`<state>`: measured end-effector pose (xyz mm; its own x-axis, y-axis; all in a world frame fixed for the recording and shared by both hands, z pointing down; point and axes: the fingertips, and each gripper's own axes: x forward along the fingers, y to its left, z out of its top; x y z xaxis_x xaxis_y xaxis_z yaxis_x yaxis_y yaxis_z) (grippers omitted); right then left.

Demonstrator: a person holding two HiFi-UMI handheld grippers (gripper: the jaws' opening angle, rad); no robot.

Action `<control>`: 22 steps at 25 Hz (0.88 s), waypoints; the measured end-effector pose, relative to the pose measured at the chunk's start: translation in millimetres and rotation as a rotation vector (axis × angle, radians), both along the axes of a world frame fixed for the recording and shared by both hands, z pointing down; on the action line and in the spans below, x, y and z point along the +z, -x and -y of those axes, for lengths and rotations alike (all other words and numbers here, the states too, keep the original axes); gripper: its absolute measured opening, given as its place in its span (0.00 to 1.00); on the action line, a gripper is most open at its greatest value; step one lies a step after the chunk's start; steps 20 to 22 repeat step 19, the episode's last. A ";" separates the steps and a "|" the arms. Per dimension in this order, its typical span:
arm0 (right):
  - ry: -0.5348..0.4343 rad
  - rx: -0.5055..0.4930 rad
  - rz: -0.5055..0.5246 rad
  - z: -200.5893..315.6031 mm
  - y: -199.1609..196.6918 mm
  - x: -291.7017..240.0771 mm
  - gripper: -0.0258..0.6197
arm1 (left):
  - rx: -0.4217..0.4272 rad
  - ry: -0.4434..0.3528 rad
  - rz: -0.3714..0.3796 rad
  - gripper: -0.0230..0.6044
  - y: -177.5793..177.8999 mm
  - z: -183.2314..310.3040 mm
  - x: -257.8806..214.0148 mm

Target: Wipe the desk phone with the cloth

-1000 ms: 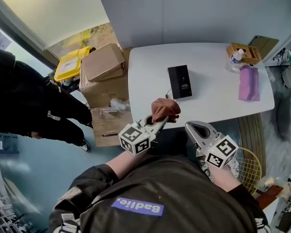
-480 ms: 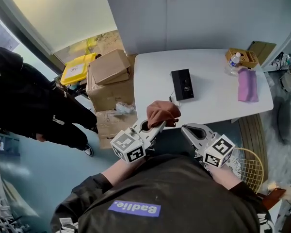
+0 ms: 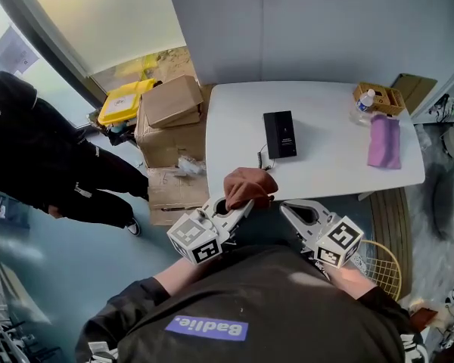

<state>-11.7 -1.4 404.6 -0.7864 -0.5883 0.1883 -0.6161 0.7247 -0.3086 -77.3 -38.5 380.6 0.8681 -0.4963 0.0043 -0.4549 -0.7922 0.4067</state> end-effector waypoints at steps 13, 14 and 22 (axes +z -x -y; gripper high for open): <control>0.007 -0.014 0.004 -5.8 -18.4 8.8 0.08 | -0.060 0.019 -0.008 0.09 -11.7 -5.7 7.5; 0.005 -0.012 0.006 -6.2 -19.8 8.6 0.08 | -0.063 0.018 -0.008 0.09 -11.8 -5.5 7.2; 0.005 -0.019 -0.003 -4.7 -21.2 8.6 0.08 | -0.067 0.010 -0.007 0.09 -11.9 -3.8 5.4</control>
